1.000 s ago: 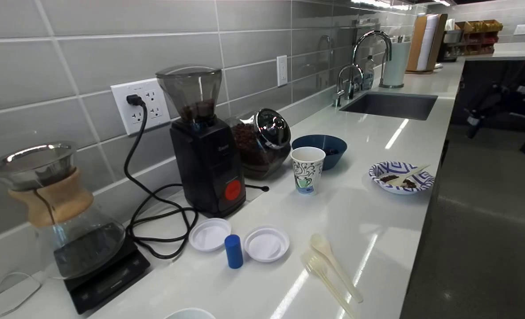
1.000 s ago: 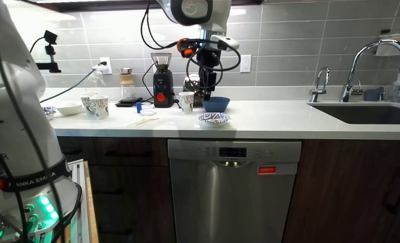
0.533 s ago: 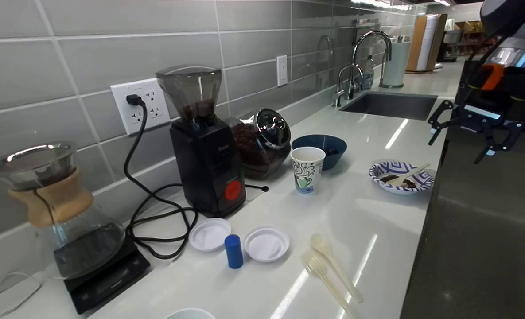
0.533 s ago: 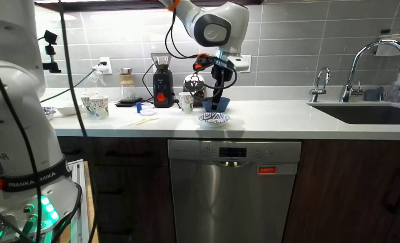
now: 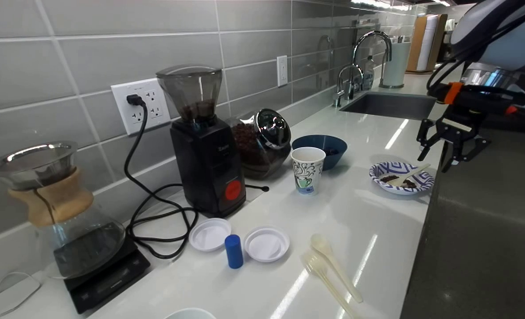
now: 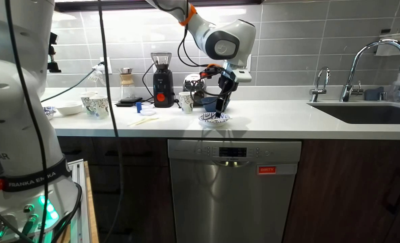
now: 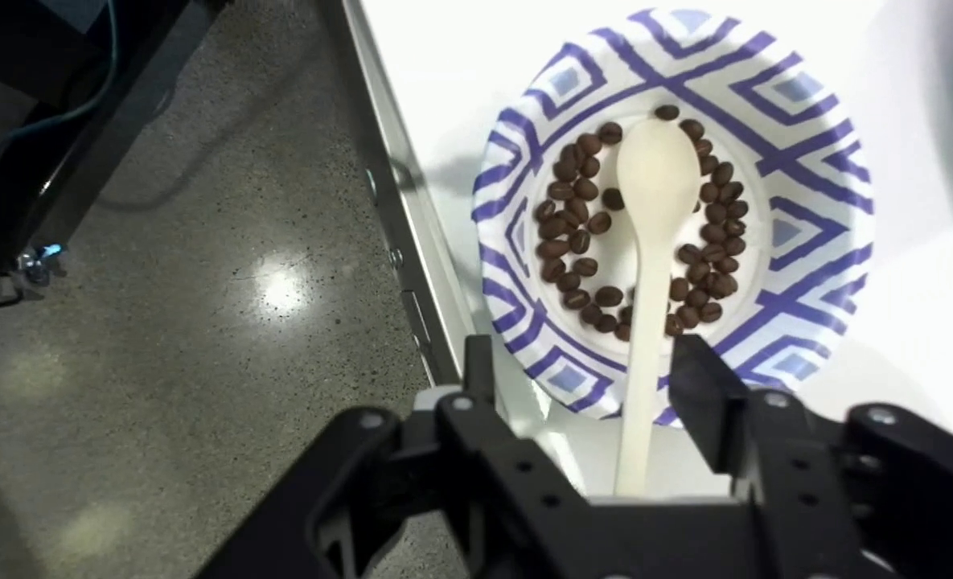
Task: Put some of the bowl's contents into the cup
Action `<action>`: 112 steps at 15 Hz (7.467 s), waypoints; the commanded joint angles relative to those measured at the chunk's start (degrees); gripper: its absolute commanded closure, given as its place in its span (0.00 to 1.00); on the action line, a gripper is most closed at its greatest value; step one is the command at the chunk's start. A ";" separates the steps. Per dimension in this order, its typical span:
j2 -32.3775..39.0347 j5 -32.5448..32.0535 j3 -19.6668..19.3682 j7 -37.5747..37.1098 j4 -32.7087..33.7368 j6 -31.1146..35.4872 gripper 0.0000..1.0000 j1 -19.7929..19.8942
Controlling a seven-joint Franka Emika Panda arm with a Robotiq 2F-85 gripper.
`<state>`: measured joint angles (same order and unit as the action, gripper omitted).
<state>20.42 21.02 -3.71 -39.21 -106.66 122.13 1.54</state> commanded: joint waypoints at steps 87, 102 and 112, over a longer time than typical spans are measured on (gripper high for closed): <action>4.01 -36.44 -0.24 -49.87 1.90 15.14 0.97 -11.13; 4.47 -20.72 2.52 -39.07 2.53 13.68 0.97 -8.95; 5.35 -15.25 4.34 -37.00 3.47 12.56 0.97 -9.44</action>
<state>24.47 3.10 -0.50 -78.00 -105.36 136.33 -8.32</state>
